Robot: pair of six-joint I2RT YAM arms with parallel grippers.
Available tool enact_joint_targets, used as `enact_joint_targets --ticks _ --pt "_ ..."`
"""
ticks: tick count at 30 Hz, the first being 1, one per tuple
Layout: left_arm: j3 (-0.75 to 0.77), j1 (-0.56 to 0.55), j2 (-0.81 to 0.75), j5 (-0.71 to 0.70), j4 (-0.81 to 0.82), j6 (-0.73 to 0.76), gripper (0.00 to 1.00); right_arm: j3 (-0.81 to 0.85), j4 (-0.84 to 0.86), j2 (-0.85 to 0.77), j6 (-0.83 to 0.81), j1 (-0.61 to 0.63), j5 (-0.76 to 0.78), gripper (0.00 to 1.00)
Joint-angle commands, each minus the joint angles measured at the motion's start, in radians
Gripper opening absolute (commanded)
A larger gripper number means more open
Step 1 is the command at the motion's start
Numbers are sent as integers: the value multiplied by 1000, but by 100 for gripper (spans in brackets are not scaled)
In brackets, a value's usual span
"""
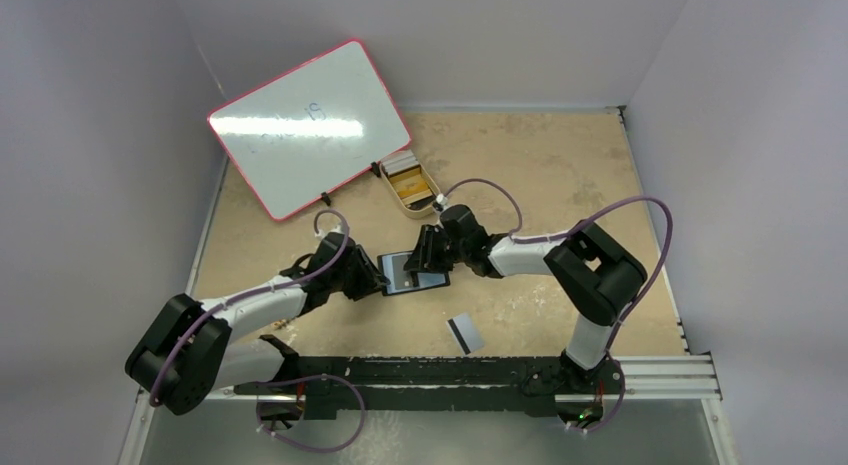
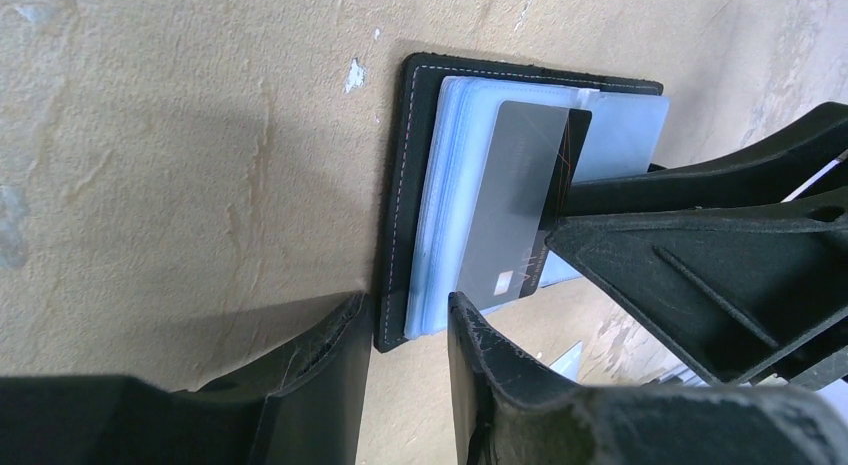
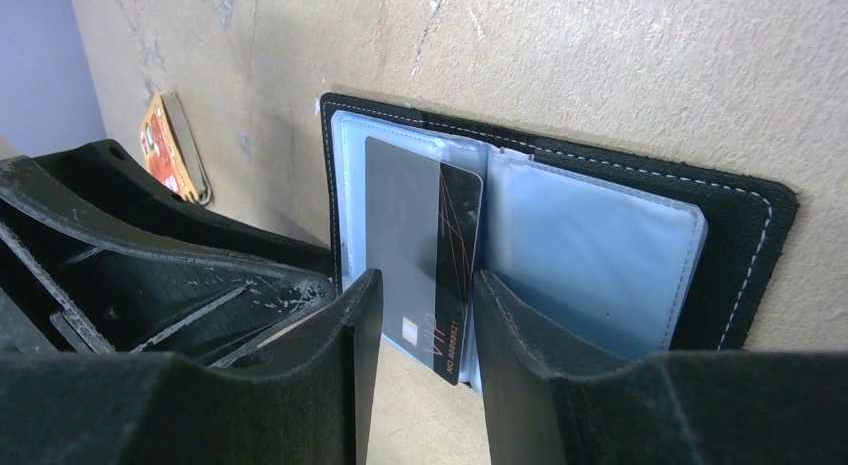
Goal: Put the credit cards into the card holder
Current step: Insert the credit card into the card holder.
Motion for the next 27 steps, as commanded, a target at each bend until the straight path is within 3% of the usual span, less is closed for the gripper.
enact_joint_targets --ticks 1,6,13,20,27 --pt "4 -8 32 -2 -1 -16 34 15 13 25 -44 1 -16 41" --pt "0 -9 75 9 34 0 34 -7 126 20 -51 5 -90 38" --pt "16 -9 80 10 38 21 34 34 93 30 -176 7 -158 37" --pt "42 -9 74 3 -5 46 34 104 -101 -12 -304 7 -113 40" --pt "80 -9 -30 -27 -127 56 37 136 -301 -122 -263 5 2 47"
